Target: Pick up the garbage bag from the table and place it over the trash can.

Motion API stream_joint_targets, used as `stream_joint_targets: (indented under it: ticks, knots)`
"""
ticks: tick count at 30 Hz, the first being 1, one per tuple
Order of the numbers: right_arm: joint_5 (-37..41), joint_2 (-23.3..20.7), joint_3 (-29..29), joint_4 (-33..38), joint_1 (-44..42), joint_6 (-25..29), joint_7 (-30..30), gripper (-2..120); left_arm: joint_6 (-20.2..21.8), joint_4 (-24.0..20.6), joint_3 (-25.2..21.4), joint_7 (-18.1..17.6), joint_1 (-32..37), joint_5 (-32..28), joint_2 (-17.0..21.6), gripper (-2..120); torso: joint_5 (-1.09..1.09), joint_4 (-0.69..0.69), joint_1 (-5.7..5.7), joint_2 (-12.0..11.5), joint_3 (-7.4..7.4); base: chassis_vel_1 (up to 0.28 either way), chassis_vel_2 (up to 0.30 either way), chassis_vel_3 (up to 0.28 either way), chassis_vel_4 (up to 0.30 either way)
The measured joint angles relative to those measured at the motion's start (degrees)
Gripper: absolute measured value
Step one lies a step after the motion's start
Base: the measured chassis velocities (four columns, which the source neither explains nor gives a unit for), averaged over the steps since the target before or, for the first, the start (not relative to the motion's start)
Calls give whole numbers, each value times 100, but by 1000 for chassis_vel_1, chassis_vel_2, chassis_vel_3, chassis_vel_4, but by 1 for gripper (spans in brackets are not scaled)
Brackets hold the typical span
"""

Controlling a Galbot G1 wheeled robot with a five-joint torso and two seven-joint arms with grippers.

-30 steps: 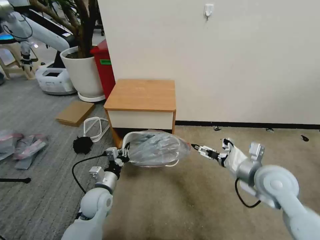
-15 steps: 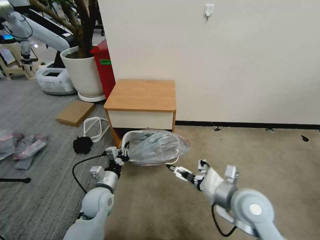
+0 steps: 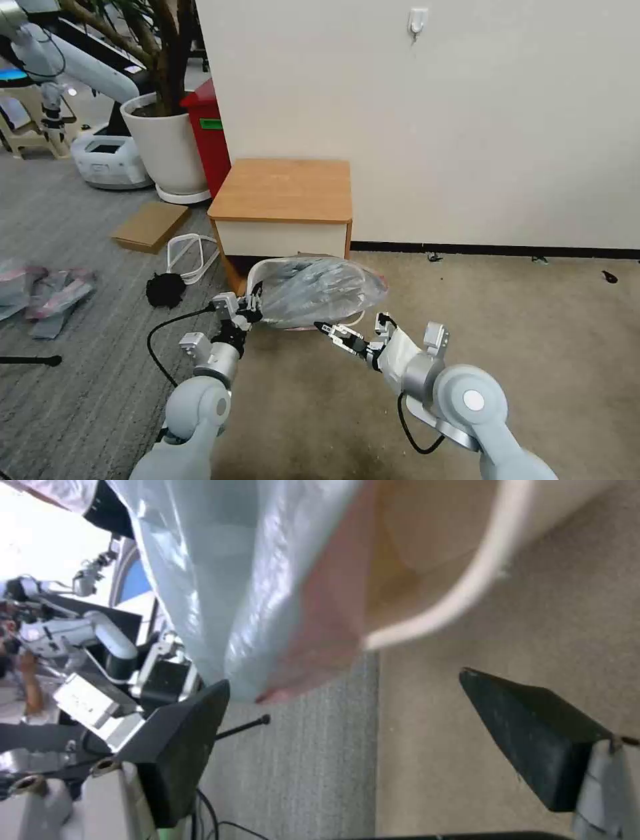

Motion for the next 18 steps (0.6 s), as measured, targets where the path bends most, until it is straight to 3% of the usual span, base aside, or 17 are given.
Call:
stream_joint_targets:
  ticks: [18]
  knots:
    - [134,157,-23,-53,77,120,-131,83,8,-39,10,-7,22,15,39,5,0,0,0,0,0,0,0,0,0]
